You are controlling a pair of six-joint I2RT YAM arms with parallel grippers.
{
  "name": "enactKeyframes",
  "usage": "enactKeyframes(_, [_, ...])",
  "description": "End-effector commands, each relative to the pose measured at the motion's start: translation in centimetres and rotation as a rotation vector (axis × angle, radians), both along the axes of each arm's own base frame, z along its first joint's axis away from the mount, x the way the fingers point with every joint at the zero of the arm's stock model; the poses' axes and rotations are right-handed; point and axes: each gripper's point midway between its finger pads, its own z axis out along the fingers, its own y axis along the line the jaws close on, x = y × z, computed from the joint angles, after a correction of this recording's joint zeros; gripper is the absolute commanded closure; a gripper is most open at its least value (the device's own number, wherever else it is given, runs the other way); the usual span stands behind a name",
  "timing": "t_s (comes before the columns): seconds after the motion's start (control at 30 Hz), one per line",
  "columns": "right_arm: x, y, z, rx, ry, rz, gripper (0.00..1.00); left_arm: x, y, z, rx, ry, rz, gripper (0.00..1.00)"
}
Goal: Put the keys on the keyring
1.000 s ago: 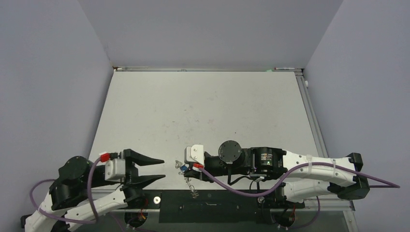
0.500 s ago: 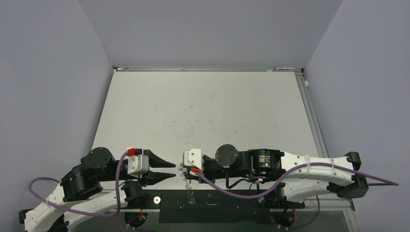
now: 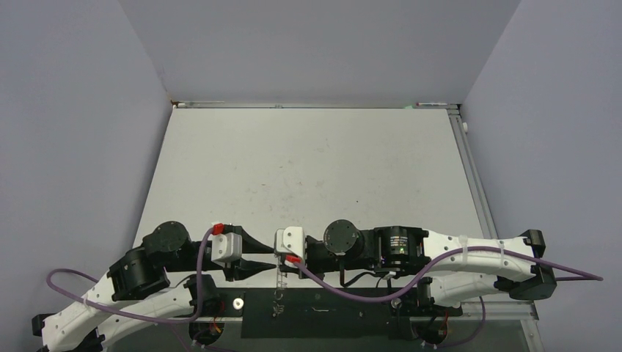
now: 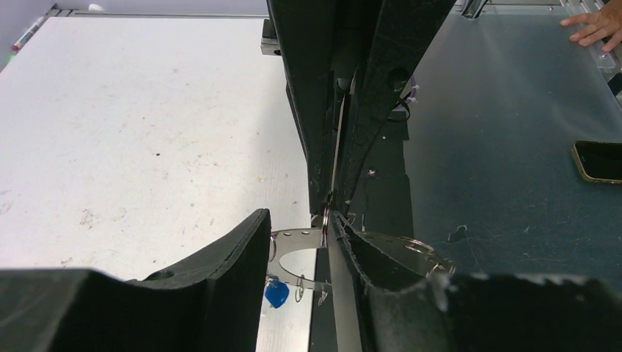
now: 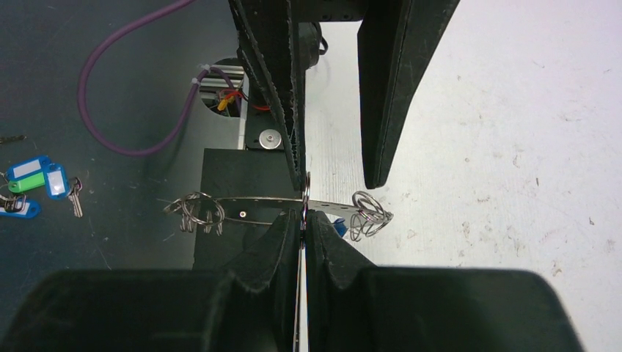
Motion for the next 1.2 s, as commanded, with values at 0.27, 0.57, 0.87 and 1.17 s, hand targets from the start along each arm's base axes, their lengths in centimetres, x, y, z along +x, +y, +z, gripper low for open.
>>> enactKeyframes(0.27, [0.0,1.2,3.8,0.108,-0.030,-0.002,0.95,0.1,-1.1,0.2,-0.033,-0.002,-0.023,0.79])
enactKeyframes(0.57, [0.2,0.9,4.1,0.121,-0.037,-0.013,0.95,0.1,-1.1,-0.3,-0.023,0.011,-0.023,0.89])
enactKeyframes(0.87, [2.1,-0.1,5.4,0.185,-0.047,-0.134,0.58,-0.4,-1.0,1.3,-0.156,-0.026,-0.039,1.00])
enactKeyframes(1.17, [1.4,-3.3,7.3,0.372,0.050,-0.136,0.52,-0.8,-0.8,2.0,-0.237,-0.036,-0.047,1.00])
